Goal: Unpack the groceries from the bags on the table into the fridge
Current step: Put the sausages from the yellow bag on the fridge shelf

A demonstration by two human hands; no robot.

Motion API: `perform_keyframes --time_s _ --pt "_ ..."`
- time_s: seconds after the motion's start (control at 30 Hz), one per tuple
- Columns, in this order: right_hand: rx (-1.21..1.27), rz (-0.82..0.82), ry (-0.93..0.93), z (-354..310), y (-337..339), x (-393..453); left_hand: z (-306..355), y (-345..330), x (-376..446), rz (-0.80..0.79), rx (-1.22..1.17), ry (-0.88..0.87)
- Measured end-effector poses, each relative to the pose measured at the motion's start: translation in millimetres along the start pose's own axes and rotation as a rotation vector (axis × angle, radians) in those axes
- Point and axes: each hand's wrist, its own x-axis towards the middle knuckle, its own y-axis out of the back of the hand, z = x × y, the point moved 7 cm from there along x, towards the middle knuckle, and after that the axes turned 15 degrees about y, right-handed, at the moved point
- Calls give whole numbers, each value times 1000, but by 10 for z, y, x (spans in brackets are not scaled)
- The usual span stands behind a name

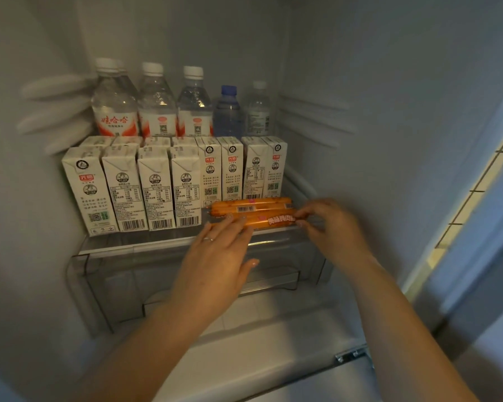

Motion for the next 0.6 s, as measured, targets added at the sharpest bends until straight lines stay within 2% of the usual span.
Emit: perform_keyframes --time_s 0.17,0.33,0.43,0.6 --pt "10 -150 -52 -56 -178 -24 47 -40 22 -18 42 -8" --pt "6 -121 -60 -67 -201 28 48 -58 69 -42 72 -19" --pt "-32 -171 -100 -36 -232 47 53 -68 92 -72 102 -27" --pt "-17 -186 -43 -128 -266 74 24 -63 95 -54 127 -32"
